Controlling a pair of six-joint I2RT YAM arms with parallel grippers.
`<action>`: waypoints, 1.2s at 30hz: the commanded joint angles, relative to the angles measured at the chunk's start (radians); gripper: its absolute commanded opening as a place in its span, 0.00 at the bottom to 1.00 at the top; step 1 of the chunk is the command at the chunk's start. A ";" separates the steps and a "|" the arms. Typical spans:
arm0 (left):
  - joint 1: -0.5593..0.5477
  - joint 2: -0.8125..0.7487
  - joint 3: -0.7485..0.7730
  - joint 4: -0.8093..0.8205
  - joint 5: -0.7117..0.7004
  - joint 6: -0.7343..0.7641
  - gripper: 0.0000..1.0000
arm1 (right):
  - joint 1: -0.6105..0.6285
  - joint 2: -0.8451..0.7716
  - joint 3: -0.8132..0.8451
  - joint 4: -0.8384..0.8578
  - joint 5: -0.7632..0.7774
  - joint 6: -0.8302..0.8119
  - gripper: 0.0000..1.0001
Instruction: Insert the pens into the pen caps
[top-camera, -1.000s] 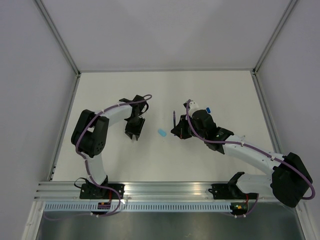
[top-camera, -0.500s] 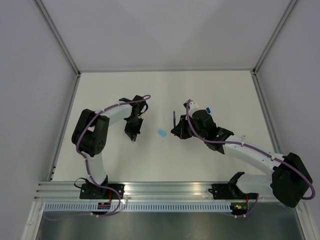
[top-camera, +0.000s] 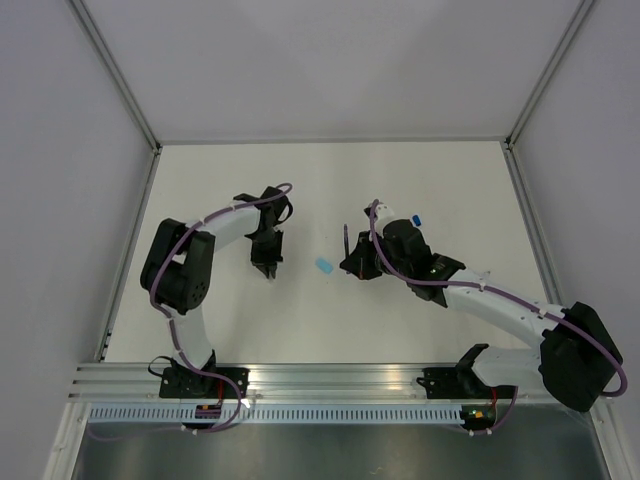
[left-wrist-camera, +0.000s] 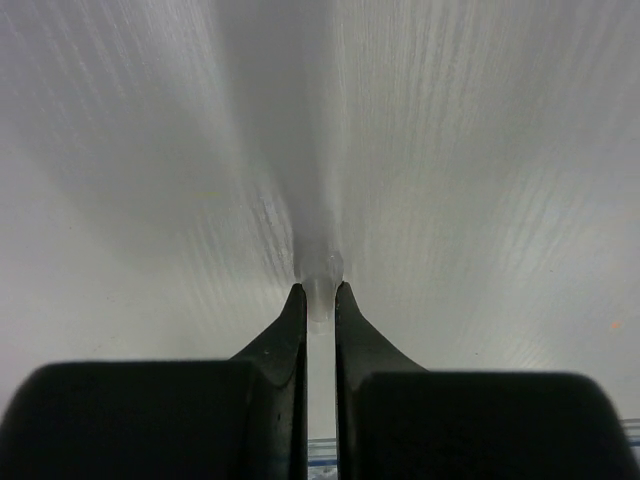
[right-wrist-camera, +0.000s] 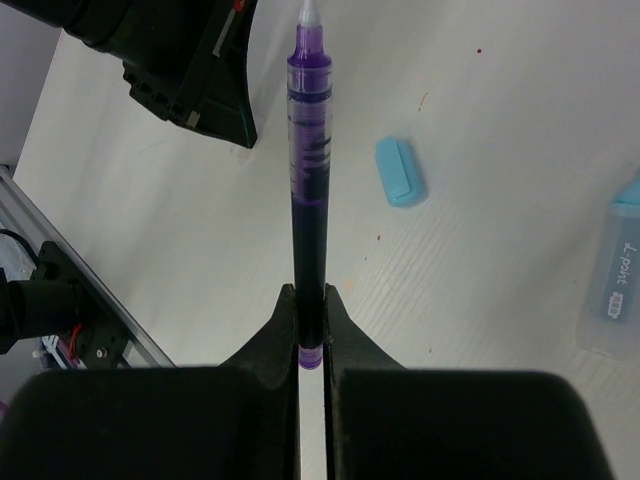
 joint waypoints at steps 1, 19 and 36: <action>0.025 -0.089 0.026 0.044 0.075 -0.111 0.02 | 0.001 0.026 0.021 0.058 -0.060 -0.008 0.00; 0.032 -0.609 -0.262 0.708 0.471 -0.361 0.02 | 0.147 0.106 0.012 0.244 -0.224 -0.051 0.00; 0.028 -0.833 -0.426 0.862 0.545 -0.360 0.02 | 0.182 0.147 0.021 0.279 -0.221 -0.060 0.00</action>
